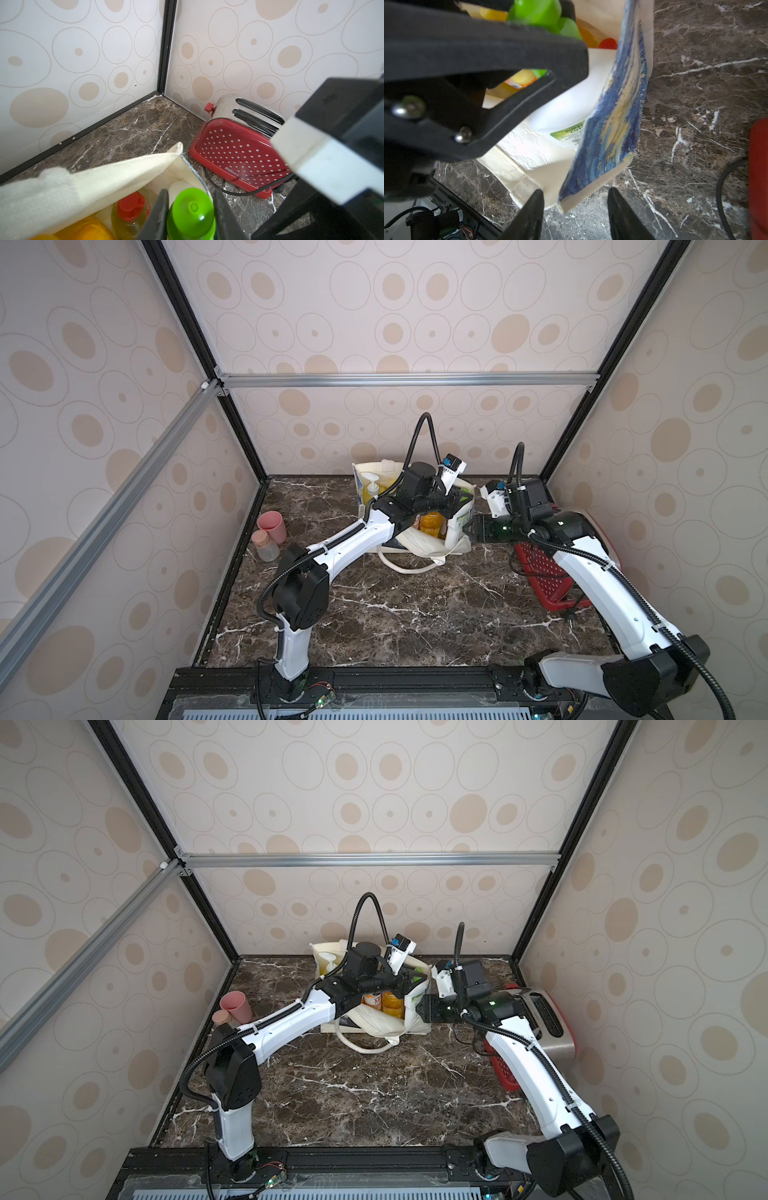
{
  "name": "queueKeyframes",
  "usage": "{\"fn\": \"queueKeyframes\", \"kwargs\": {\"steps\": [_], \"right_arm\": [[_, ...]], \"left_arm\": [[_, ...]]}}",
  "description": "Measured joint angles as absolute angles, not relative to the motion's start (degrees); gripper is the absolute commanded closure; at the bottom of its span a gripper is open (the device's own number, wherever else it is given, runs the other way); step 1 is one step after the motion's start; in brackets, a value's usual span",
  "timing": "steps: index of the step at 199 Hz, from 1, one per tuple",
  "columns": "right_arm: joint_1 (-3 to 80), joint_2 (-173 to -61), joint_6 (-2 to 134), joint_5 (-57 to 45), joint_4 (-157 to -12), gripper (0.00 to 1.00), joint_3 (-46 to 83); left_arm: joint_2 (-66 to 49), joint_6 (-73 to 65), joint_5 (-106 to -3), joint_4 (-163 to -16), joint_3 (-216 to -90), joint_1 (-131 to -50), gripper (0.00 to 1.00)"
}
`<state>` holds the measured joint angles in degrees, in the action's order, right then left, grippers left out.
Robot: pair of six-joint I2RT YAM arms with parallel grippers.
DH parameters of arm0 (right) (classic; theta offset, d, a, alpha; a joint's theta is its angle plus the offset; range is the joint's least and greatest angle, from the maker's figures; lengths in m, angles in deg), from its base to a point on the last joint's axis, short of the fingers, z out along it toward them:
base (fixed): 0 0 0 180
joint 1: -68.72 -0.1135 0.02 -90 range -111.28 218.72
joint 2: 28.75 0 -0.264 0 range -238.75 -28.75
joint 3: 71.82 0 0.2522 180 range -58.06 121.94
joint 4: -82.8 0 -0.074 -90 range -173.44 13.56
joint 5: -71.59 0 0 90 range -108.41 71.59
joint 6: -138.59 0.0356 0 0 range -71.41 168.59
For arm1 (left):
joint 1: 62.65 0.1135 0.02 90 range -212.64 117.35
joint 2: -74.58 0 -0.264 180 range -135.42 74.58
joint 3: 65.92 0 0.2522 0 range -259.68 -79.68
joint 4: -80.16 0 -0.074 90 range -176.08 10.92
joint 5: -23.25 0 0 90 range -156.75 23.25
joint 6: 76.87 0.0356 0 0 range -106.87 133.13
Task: Pack dish soap into the shopping bag
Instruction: Adjust the shopping bag at the center of the board.
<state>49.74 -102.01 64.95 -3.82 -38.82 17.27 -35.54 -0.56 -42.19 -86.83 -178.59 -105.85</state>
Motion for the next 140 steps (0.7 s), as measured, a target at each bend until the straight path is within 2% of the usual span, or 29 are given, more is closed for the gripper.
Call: {"fn": "queueKeyframes", "kwargs": {"steps": [25, 41, 62, 77, 140], "right_arm": [[48.47, -103.47, 65.73, -4.25, -40.24, 0.46, 16.92], [47.57, -104.19, 65.97, -5.02, -40.94, 0.53, 16.92], [46.89, -105.39, 65.97, -6.37, -41.23, 0.75, 16.92], [46.87, -105.79, 65.69, -7.14, -41.31, 1.0, 16.92], [46.94, -106.16, 66.11, -8.1, -39.63, 1.0, 19.87]], "left_arm": [[-35.54, -0.58, -42.24, -86.83, -178.59, -105.85, 0.98], [-35.46, -0.58, -42.28, -86.81, -178.59, -105.85, 0.98], [-35.22, -0.56, -42.48, -86.77, -178.59, -105.85, 0.98], [-34.87, -0.54, -42.72, -86.33, -178.53, -105.82, 0.98], [-32.83, 0.09, -43.35, -86.72, -177.02, -105.85, 0.98]]}}
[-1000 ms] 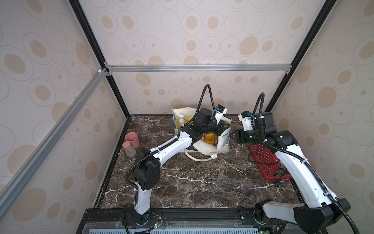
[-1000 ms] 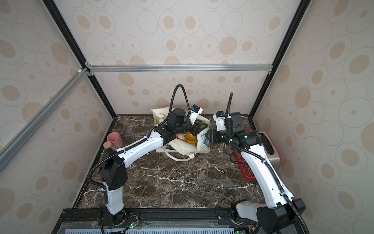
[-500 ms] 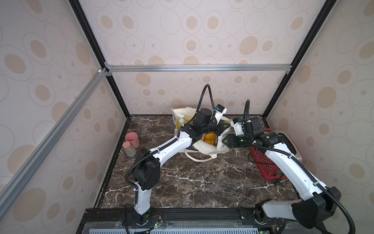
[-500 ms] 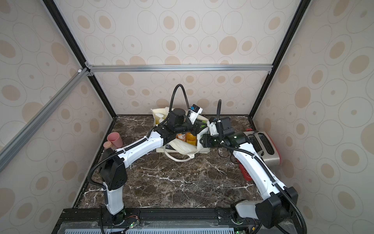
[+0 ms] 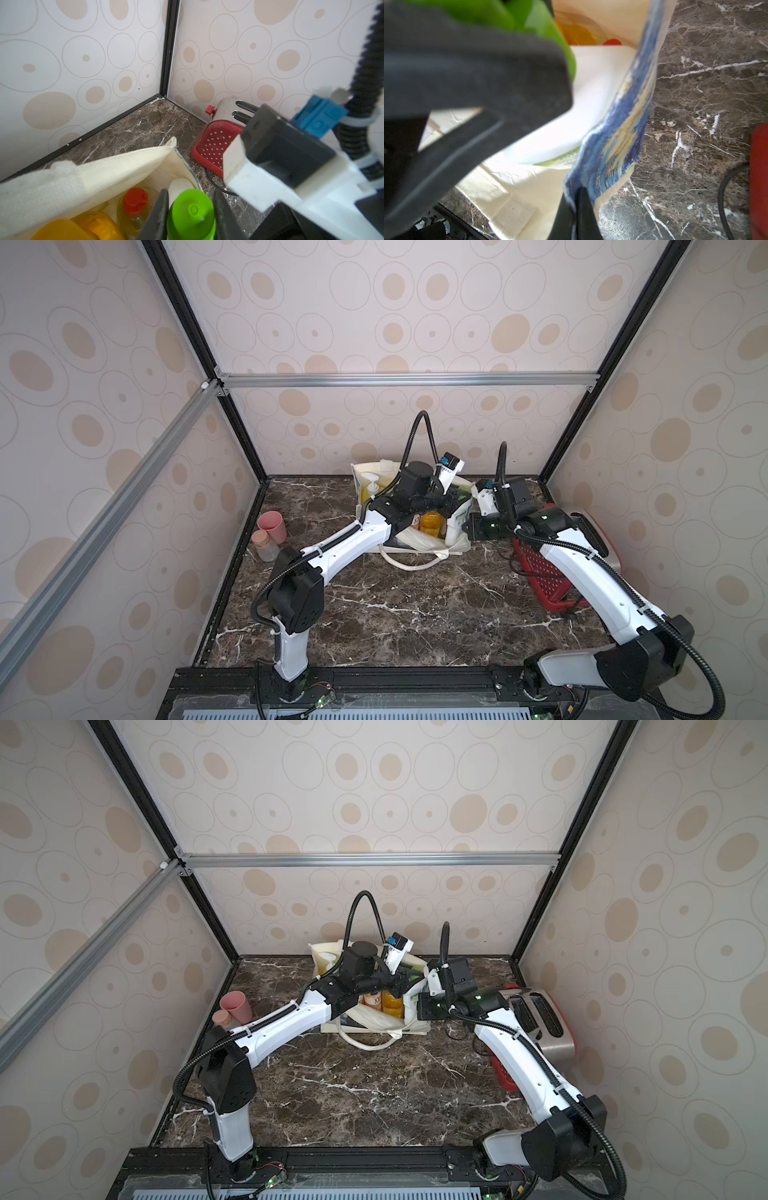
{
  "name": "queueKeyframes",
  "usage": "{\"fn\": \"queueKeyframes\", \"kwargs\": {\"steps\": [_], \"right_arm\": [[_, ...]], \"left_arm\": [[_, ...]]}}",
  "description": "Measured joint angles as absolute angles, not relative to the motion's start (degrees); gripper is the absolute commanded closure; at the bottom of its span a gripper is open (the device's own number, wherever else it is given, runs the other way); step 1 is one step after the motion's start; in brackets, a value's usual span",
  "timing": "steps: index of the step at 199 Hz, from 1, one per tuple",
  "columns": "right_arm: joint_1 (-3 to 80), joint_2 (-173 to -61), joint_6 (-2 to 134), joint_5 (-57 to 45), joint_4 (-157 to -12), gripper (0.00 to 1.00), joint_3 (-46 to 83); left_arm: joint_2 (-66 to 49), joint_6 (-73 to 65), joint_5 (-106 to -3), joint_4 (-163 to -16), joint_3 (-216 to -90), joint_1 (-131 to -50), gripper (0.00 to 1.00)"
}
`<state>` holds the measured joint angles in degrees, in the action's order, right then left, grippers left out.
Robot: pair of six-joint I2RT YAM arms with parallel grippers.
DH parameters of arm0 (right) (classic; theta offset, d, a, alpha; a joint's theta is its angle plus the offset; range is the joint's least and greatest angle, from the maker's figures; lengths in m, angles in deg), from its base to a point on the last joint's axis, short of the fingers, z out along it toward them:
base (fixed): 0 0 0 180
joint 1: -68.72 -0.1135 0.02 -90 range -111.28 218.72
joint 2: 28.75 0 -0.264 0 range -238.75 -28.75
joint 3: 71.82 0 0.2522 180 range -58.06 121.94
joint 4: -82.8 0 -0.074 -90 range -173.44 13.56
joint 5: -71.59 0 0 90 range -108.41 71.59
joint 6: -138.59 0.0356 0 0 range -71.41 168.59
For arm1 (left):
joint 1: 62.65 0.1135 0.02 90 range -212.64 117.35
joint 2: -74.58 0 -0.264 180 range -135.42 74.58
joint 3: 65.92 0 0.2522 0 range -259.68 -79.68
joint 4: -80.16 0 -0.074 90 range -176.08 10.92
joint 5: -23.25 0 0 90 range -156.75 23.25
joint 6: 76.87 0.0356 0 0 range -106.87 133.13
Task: Pack dish soap into the shopping bag
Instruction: Adjust the shopping bag at the center of the board, then place the bottle of dish soap in the shopping bag.
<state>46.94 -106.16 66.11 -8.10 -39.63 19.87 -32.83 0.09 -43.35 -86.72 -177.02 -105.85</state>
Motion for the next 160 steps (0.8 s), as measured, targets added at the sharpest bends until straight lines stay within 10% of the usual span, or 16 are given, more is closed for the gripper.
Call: {"fn": "queueKeyframes", "kwargs": {"steps": [119, 160], "right_arm": [[50.85, -108.78, 66.11, -3.49, -36.9, 1.0, 30.67], [51.27, -109.11, 66.11, -2.86, -36.0, 1.0, 31.35]], "left_arm": [[-29.45, 4.29, -43.68, -87.93, -170.7, -105.78, 0.94], [-29.71, 5.78, -41.93, -87.6, -170.57, -105.76, 0.56]]}}
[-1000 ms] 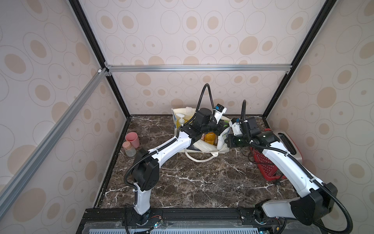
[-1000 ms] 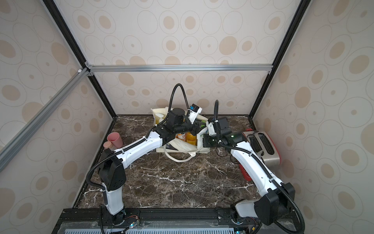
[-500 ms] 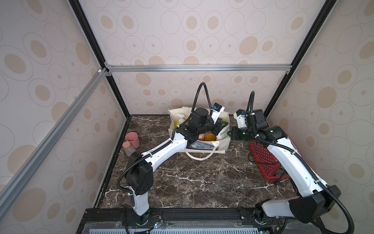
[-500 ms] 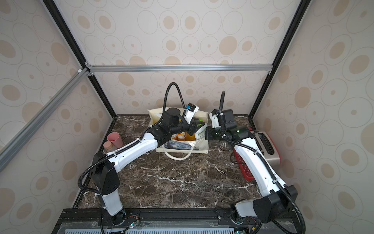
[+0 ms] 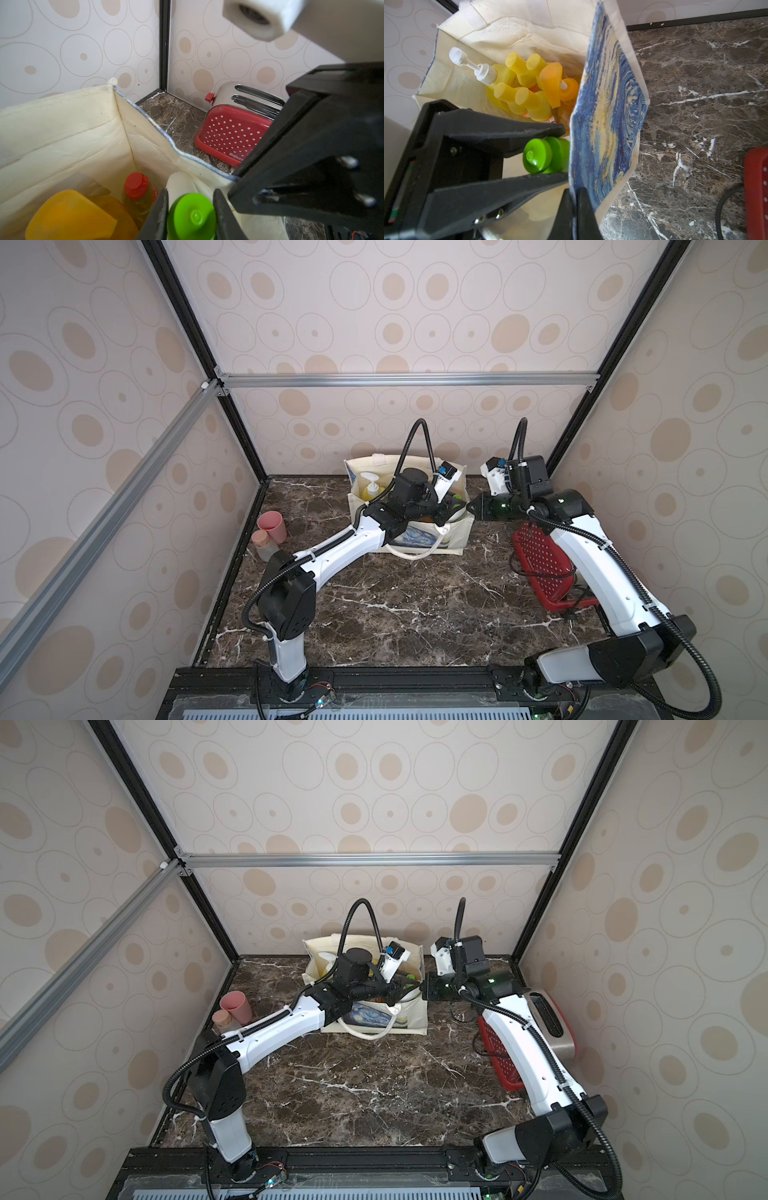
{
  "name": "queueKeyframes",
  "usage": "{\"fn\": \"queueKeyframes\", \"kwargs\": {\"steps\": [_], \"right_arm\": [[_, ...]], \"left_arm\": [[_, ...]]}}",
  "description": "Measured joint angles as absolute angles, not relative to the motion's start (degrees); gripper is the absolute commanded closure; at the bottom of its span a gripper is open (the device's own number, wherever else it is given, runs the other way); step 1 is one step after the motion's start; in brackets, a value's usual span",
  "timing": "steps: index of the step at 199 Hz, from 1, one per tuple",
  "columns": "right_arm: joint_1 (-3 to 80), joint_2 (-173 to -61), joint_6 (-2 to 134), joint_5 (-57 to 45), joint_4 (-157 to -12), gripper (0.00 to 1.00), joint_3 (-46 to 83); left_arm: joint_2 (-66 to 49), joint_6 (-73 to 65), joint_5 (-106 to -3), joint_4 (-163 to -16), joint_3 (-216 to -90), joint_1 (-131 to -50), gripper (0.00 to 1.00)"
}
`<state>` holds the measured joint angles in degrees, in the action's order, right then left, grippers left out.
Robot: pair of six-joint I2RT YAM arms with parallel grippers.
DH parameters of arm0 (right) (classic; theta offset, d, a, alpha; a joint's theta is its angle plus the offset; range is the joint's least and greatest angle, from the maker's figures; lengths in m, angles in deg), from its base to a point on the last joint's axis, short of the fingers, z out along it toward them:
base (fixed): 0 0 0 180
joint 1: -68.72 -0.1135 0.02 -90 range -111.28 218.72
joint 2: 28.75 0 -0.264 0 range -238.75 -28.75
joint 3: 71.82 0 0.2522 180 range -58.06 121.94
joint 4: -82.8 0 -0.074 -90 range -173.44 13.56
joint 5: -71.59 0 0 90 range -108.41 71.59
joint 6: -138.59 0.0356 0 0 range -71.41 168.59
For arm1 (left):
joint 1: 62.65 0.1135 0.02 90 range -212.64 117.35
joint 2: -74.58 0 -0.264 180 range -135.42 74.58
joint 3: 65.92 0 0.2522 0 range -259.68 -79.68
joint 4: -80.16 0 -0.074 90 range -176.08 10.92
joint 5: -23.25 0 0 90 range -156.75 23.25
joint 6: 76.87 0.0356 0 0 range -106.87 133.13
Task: Pack dish soap into the shopping bag
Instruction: Place the bottle of dish soap in the shopping bag.
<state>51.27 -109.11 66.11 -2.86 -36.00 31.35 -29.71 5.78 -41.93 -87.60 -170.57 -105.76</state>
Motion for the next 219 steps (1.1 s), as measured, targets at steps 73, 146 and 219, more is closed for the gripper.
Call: {"fn": "queueKeyframes", "kwargs": {"steps": [73, 146, 219], "right_arm": [[53.23, -108.67, 66.11, -1.61, -34.3, 1.0, 31.0], [54.96, -108.67, 66.04, -0.43, -37.01, 0.66, 30.87], [56.73, -94.62, 61.34, -12.01, -45.47, 0.02, 27.67]], "left_arm": [[-29.99, 4.9, -40.99, -84.3, -171.68, -104.56, 0.01], [-5.78, 4.09, -51.5, -77.7, -168.62, -106.59, 0.01], [25.24, 2.19, -86.76, -77.0, -138.24, -92.6, 0.01]]}}
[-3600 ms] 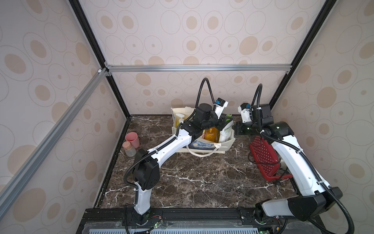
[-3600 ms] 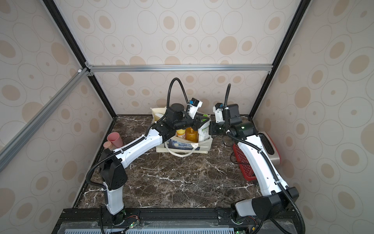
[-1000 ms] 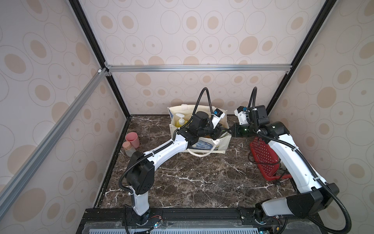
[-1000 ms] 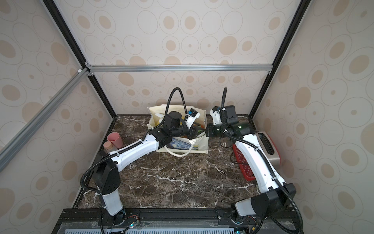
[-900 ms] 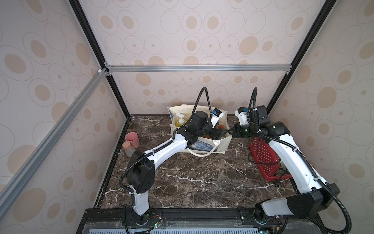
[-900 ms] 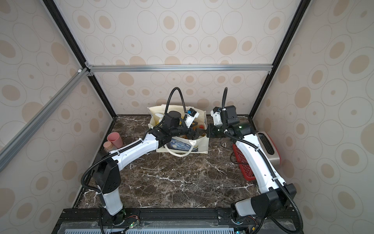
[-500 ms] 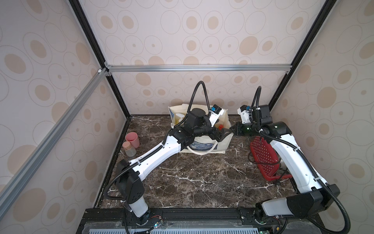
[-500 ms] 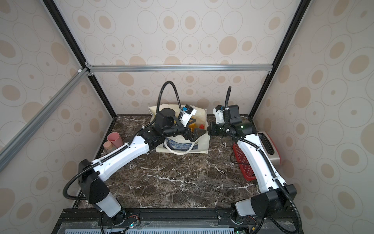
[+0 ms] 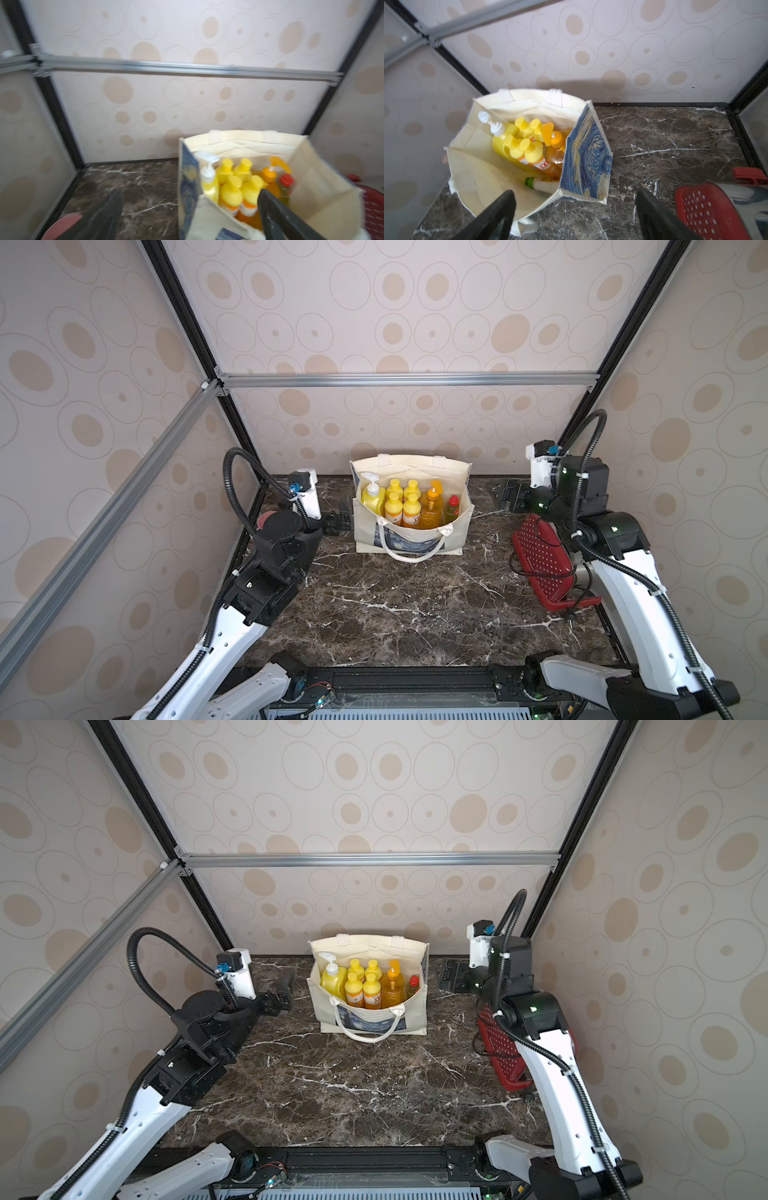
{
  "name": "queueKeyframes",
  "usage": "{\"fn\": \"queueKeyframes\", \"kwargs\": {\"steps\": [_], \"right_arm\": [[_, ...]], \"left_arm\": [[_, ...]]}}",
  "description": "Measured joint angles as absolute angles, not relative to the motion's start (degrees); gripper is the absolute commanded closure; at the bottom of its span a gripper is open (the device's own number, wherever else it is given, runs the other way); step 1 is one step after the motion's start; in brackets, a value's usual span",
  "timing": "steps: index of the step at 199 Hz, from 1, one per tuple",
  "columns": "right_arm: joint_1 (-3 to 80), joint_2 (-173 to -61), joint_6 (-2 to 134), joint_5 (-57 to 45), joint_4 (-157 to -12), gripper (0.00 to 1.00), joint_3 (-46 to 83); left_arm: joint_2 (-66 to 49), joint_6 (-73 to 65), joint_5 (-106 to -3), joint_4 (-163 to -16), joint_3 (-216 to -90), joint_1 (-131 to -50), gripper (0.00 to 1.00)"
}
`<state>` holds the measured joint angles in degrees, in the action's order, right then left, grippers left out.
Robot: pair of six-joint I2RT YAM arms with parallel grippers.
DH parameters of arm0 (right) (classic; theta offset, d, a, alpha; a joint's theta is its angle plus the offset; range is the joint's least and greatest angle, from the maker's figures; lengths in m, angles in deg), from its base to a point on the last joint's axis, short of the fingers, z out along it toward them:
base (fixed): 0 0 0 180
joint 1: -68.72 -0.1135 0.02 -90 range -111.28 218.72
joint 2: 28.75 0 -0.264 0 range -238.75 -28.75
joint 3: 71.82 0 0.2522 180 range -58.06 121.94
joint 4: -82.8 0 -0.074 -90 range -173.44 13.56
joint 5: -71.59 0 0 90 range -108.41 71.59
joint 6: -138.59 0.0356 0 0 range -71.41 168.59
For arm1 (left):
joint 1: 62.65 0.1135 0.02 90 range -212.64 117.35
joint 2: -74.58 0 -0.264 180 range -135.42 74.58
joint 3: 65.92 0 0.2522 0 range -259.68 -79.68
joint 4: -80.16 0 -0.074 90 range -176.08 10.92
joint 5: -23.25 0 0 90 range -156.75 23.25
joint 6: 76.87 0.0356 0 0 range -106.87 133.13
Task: Pack dish soap into the shopping bag
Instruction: Place the bottle of dish soap in the shopping bag, then reset both arms
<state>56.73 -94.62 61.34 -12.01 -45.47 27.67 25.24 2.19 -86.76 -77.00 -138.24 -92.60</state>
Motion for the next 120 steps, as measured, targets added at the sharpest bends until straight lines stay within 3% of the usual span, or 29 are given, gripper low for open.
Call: {"fn": "queueKeyframes", "kwargs": {"steps": [54, 86, 120], "right_arm": [[60.64, -90.97, 59.31, -23.44, -56.16, 0.0, 5.38], [61.69, -90.47, 56.53, -27.79, -68.57, 0.0, -11.62], [61.71, -90.66, 51.35, -29.32, -88.44, 0.0, -27.69]], "left_arm": [[26.73, 0.9, -99.02, -81.96, -113.33, -80.99, 0.01], [22.25, 2.78, -99.76, -90.83, -107.4, -74.17, 0.01], [14.55, 5.54, -99.37, -99.77, -103.77, -72.21, 0.01]]}}
